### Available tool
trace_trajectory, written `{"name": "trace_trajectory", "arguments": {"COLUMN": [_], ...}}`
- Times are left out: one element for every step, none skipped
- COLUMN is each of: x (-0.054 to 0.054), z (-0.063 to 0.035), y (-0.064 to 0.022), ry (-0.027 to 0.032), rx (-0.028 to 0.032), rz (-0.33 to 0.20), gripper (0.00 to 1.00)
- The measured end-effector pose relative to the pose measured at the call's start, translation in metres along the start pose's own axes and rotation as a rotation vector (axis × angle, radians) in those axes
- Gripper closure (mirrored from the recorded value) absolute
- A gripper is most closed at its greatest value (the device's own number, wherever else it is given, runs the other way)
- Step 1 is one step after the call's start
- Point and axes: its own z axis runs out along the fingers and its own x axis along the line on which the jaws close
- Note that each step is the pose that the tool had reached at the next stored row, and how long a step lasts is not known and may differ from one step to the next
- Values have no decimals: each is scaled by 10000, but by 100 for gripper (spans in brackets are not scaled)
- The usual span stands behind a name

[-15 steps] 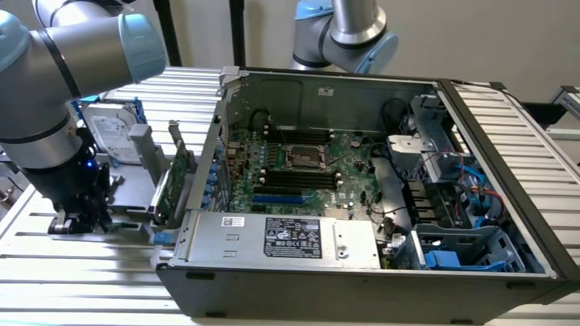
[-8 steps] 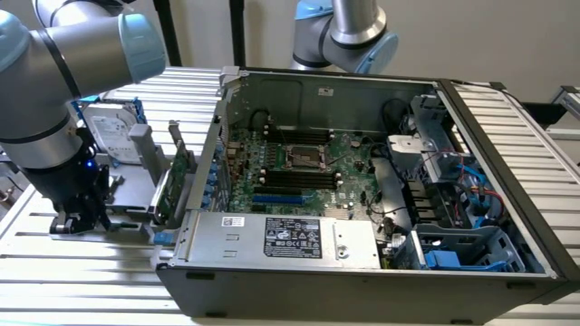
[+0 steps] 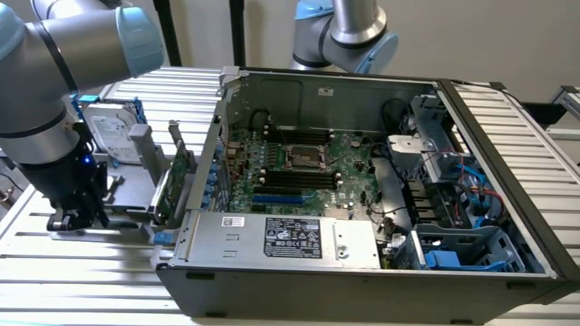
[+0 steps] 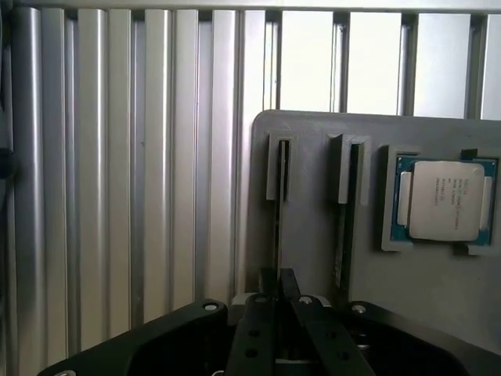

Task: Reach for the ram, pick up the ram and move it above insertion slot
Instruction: 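Pick up the ram and move it above insertion slot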

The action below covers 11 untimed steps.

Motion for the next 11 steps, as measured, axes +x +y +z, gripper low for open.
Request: {"name": "trace_trajectory", "arguments": {"x": [0, 1, 2, 2, 3, 4, 5, 6, 7, 7, 8], "z": [-29, -61, -98, -136, -178, -227, -272, -316, -361, -406, -452], "y": [1, 2, 3, 4, 6, 7, 9, 10, 12, 13, 13], "ry": [0, 0, 0, -1, -1, 1, 0, -1, 0, 0, 0], "rx": [0, 0, 0, 2, 1, 0, 1, 1, 0, 1, 0], "rz": [0, 0, 0, 0, 0, 0, 0, 0, 0, 0, -1], "gripper": [87, 87, 87, 87, 87, 87, 87, 87, 87, 87, 87]}}
